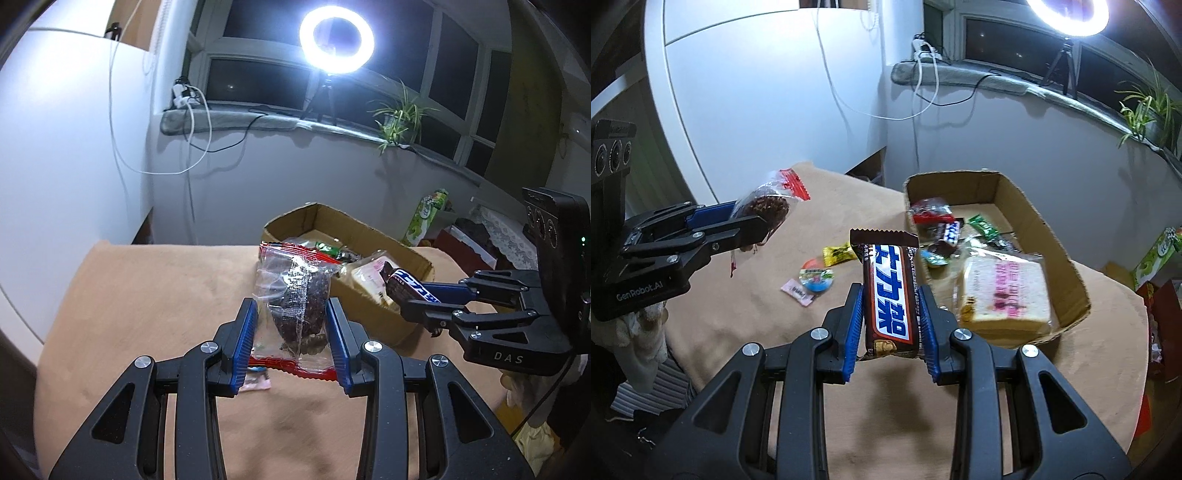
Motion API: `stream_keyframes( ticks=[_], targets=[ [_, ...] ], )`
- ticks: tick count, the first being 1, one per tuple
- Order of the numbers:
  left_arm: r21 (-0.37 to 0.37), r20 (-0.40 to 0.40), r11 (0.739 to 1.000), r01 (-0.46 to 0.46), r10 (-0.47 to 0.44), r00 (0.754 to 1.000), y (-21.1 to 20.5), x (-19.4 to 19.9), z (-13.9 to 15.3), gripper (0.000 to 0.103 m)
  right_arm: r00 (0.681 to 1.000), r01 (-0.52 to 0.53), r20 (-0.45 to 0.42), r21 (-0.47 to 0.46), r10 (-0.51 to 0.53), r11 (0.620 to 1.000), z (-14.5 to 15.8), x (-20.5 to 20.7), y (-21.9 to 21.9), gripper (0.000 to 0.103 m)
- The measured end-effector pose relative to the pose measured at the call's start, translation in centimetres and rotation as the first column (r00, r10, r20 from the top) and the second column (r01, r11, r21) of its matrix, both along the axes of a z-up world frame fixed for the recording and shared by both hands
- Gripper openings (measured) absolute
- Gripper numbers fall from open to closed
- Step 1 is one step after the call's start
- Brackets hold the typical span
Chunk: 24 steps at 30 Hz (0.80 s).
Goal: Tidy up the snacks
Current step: 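Carry the chocolate bar and jerky bag over the box with both tools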
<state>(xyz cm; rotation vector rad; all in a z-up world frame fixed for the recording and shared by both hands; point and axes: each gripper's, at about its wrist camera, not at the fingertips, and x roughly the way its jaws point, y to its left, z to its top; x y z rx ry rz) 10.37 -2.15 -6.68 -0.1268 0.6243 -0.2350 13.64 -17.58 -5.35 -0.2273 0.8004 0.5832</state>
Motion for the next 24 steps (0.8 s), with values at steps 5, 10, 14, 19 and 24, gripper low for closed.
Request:
stream_keyframes(
  ticks=[5,10,14,19,24],
  targets=[
    [0.002,-0.006,1.0,0.022,-0.022,1.0,-1.0,1.4,0.1,0.036,0.999,0.037,0.005,0.005,-0.037,0.999,0.4,1.5,-1.6,0.03],
    [-0.007,-0.02,0.999,0.042,-0.042,0.999,-1.9,3.1,0.1,0.036,0.998,0.07,0.005,0.003,-0.07,0.998,0.5,3.4,-3.0,0.03],
    [-0.018,-0.032,0.998,0.057,-0.058,0.998,-2.6,4.7,0.2,0.036,0.996,0.094,0.001,0.003,-0.094,0.996,0.6,5.3,-4.0,0.03],
    [-0.024,-0.046,0.997,0.074,-0.075,0.996,-3.8,7.0,0.1,0.036,0.992,0.122,-0.02,0.001,-0.122,0.993,0.5,8.4,-5.0,0.03],
    [-0.028,-0.051,0.995,0.093,-0.095,0.994,-5.3,9.0,0.1,0.036,0.99,0.14,-0.033,-0.006,-0.14,0.99,0.2,11.4,-5.8,0.03]
  ],
)
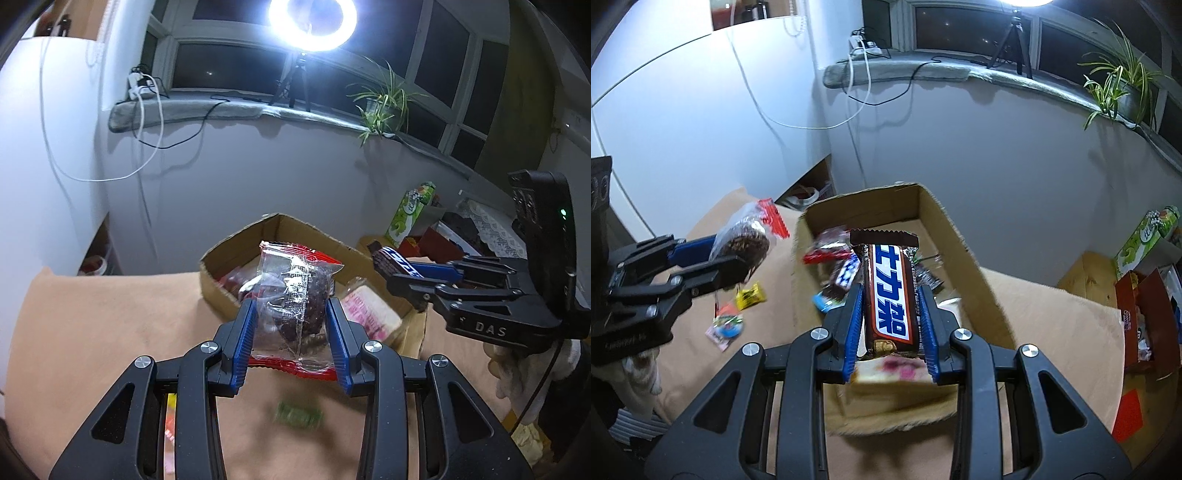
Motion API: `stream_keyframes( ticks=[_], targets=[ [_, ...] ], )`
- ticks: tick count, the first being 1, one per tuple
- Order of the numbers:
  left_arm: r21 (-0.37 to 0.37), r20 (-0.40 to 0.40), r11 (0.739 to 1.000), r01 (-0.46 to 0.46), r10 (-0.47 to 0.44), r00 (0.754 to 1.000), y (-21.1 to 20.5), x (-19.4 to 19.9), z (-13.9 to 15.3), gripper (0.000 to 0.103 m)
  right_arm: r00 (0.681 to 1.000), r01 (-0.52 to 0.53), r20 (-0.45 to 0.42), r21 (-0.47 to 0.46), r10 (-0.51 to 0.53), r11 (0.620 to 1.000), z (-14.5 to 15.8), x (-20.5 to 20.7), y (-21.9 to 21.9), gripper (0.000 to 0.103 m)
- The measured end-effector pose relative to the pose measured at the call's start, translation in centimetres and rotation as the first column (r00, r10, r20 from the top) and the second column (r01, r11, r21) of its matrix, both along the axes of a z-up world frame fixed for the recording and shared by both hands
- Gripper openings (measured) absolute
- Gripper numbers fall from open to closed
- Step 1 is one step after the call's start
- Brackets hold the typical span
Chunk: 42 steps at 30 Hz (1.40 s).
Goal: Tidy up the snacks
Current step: 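Carry the chocolate bar and jerky bag over the box with both tools, then open both tools to drop the snacks into the box and withdraw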
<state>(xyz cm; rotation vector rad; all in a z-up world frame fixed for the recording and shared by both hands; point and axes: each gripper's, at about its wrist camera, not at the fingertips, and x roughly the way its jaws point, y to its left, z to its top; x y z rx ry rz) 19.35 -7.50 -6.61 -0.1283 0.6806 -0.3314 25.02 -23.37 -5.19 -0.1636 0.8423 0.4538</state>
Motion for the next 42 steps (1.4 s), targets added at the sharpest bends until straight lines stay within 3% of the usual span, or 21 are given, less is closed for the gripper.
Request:
stream_keyframes(
  ticks=[13,27,29,30,31,42],
  targets=[
    [0.018,-0.037,0.999,0.031,-0.03,0.999,-2.3,3.9,-1.4,0.036,0.998,0.023,-0.061,0.007,-0.022,1.0,-2.7,5.5,-0.5,0.03],
    [0.029,-0.062,0.999,0.036,-0.034,0.997,-2.9,5.8,-2.3,0.037,0.997,0.039,-0.073,-0.004,-0.039,0.999,-3.9,7.2,-0.3,0.03],
    [0.033,-0.062,0.999,0.032,-0.03,0.998,-3.0,5.8,-2.2,0.04,0.997,0.043,-0.066,-0.009,-0.043,0.999,-3.8,7.1,-0.2,0.042],
    [0.034,-0.062,0.999,0.029,-0.027,0.998,-3.0,5.8,-2.2,0.043,0.997,0.046,-0.057,-0.013,-0.047,0.999,-3.6,6.9,-0.1,0.056],
    [0.036,-0.062,0.999,0.027,-0.025,0.998,-3.0,5.8,-2.1,0.049,0.998,0.049,-0.047,-0.014,-0.049,0.999,-3.5,6.8,-0.2,0.061],
    [0.038,-0.043,0.999,0.029,-0.028,0.999,-3.0,4.9,-1.4,0.051,0.998,0.065,-0.022,-0.006,-0.065,0.998,-1.9,5.7,-0.7,0.062]
  ],
)
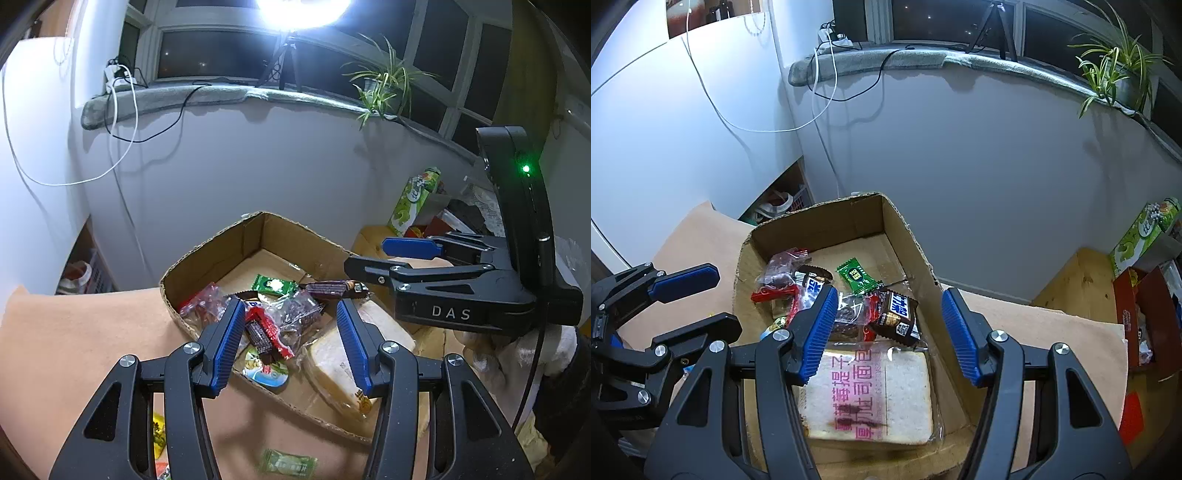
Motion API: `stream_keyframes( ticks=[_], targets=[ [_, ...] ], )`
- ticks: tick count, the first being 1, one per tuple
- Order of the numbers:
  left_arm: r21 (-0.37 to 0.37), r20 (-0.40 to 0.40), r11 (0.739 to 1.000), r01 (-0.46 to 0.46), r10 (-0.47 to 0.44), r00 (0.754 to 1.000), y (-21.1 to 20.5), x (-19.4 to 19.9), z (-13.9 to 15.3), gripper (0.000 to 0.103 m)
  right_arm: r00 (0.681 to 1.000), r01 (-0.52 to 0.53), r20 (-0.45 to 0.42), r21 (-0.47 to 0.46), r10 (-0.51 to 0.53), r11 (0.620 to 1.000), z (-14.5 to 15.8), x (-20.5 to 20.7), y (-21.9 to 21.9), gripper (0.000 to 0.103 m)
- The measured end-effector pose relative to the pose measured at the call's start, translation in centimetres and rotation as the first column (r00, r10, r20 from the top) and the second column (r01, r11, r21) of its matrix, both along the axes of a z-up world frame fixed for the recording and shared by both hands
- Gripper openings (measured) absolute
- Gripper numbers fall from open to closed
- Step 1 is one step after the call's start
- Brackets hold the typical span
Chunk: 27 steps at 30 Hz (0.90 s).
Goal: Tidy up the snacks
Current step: 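Open both tools to drop the snacks into the box and withdraw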
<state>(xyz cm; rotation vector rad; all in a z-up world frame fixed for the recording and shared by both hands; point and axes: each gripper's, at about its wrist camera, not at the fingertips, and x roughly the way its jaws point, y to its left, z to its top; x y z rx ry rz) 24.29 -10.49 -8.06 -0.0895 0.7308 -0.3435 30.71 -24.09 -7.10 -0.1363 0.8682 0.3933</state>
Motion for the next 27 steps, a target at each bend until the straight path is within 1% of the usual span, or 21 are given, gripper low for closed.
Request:
stream_keyframes(
  ticks=[4,16,22,27],
  targets=[
    [-0.005,0.013,1.0,-0.003,0.003,1.0,0.1,-0.8,0.6,0.051,1.0,0.004,0.013,0.004,-0.004,1.0,0.9,-0.8,-0.1,0.068],
    [-0.013,0.067,1.0,-0.019,0.02,0.998,1.3,-4.5,2.8,0.051,0.998,-0.006,0.062,0.008,0.006,1.0,3.5,-5.0,0.5,0.068],
    [-0.022,0.085,0.998,-0.05,0.052,0.995,3.0,-6.9,3.7,0.051,0.997,-0.017,0.077,0.028,0.015,0.999,4.4,-7.7,0.9,0.074],
    [-0.036,0.091,0.996,-0.086,0.089,0.992,5.2,-8.5,4.1,0.051,0.995,-0.036,0.092,0.045,0.032,0.998,5.1,-10.1,1.4,0.074]
  ],
)
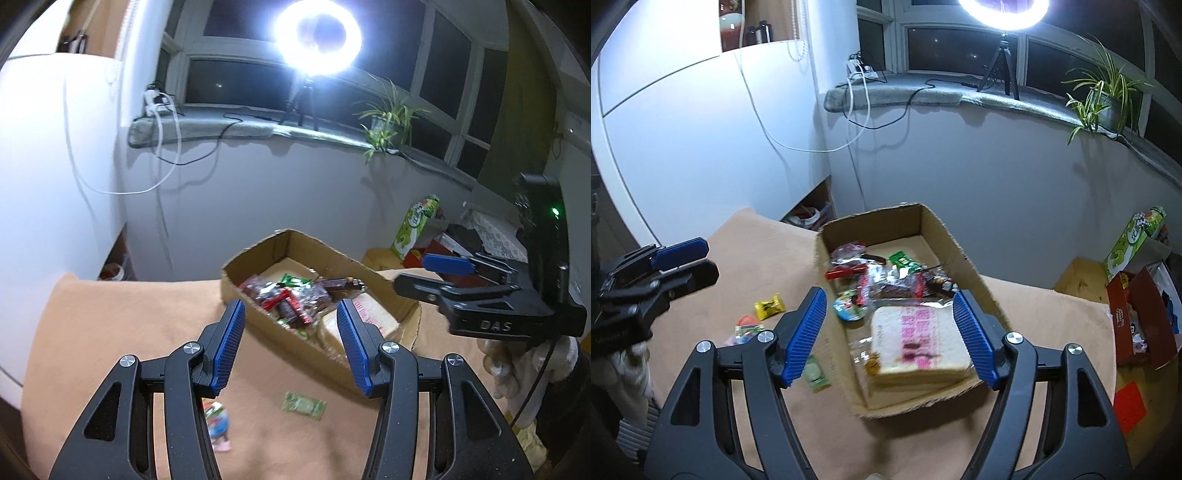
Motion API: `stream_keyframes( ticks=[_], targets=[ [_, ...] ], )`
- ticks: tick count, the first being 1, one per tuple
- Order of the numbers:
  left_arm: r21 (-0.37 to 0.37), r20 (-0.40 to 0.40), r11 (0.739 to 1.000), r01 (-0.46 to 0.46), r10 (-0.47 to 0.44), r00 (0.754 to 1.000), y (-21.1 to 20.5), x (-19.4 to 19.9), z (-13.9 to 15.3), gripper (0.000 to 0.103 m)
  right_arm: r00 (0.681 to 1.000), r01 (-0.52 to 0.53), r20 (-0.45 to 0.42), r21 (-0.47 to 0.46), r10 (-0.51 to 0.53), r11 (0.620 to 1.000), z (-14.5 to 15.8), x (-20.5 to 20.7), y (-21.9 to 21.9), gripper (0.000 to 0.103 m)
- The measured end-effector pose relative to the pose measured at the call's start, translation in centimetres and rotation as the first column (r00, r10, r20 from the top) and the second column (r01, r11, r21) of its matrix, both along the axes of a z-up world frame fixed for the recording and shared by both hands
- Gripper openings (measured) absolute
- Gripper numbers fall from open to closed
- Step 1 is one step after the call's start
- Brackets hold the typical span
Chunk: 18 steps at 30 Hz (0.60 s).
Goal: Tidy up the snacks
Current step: 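Open both tools to drop the snacks into the box and withdraw, then close the right tool on the light green candy while the left tool grasps the orange-wrapped candy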
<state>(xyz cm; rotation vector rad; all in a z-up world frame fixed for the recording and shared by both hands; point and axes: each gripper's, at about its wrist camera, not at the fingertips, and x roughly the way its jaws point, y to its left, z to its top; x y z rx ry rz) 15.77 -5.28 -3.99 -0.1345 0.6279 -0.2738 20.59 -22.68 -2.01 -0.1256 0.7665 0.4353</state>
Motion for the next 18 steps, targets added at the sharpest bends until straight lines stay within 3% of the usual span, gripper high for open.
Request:
stream_keyframes(
  ticks=[8,18],
  targets=[
    [-0.016,0.007,0.997,-0.077,0.078,0.997,4.6,-2.9,-0.1,0.051,0.999,-0.054,0.007,0.011,0.053,0.999,0.0,-3.6,2.3,0.074],
    [-0.037,-0.033,0.988,-0.151,0.15,0.988,8.7,-5.3,-1.9,0.051,0.988,-0.145,-0.043,0.03,0.146,0.989,-2.4,-6.8,5.3,0.074]
  ],
)
